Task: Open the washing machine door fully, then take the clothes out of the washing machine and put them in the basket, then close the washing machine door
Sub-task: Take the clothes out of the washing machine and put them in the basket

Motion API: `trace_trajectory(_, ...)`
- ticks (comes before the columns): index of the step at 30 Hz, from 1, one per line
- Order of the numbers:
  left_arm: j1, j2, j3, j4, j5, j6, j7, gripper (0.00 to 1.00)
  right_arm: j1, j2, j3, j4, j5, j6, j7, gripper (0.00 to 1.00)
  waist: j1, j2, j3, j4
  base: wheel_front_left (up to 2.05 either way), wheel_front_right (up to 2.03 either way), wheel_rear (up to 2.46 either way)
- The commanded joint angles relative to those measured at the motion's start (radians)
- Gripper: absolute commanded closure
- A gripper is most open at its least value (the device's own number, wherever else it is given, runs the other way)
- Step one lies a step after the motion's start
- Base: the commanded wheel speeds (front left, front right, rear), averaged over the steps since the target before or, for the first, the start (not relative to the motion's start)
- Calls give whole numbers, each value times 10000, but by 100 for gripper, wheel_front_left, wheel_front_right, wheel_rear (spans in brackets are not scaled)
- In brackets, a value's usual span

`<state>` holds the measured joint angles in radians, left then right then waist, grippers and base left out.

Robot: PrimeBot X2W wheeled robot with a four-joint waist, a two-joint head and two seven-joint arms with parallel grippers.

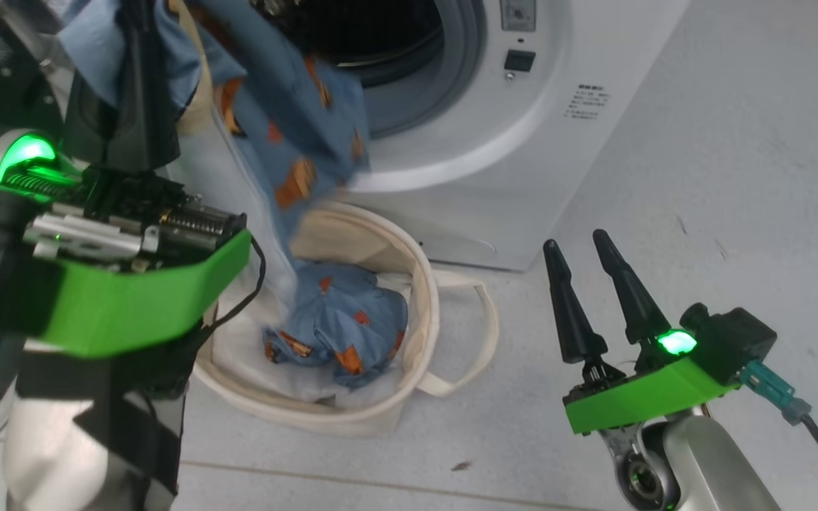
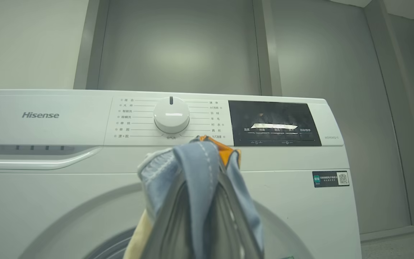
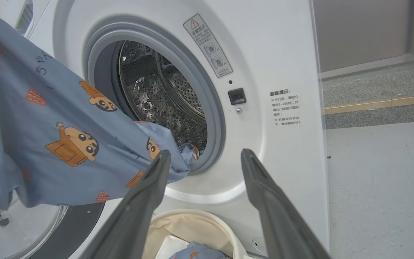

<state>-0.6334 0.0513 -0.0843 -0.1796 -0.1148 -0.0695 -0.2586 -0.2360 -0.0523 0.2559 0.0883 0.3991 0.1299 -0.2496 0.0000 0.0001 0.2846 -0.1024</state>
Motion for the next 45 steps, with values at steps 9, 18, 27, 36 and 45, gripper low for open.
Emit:
trace_trajectory(9,132,27,77,-1704,325,93,-31,100,290,20,57,-178,28,8,-122,0,0,-1,-513,295,0,0,0)
trace_trajectory(18,231,3,-75,-1890,437,81,-32,100,309,20,34,-133,34,8,-122,0,0,-1,-488,402,0,0,0)
trace_trajectory(27,679,-5,-308,-394,516,19,-32,100,258,20,10,-95,-26,8,-122,0,0,-1,-259,430,0,0,0)
trace_trajectory(36,790,-8,-218,221,556,119,-32,100,225,20,-32,-121,-96,8,-122,0,0,-1,-98,506,0,0,0)
trace_trajectory(45,1310,118,-367,1750,964,-56,-32,100,112,20,-67,-202,-134,8,-122,0,0,-1,374,469,0,0,0)
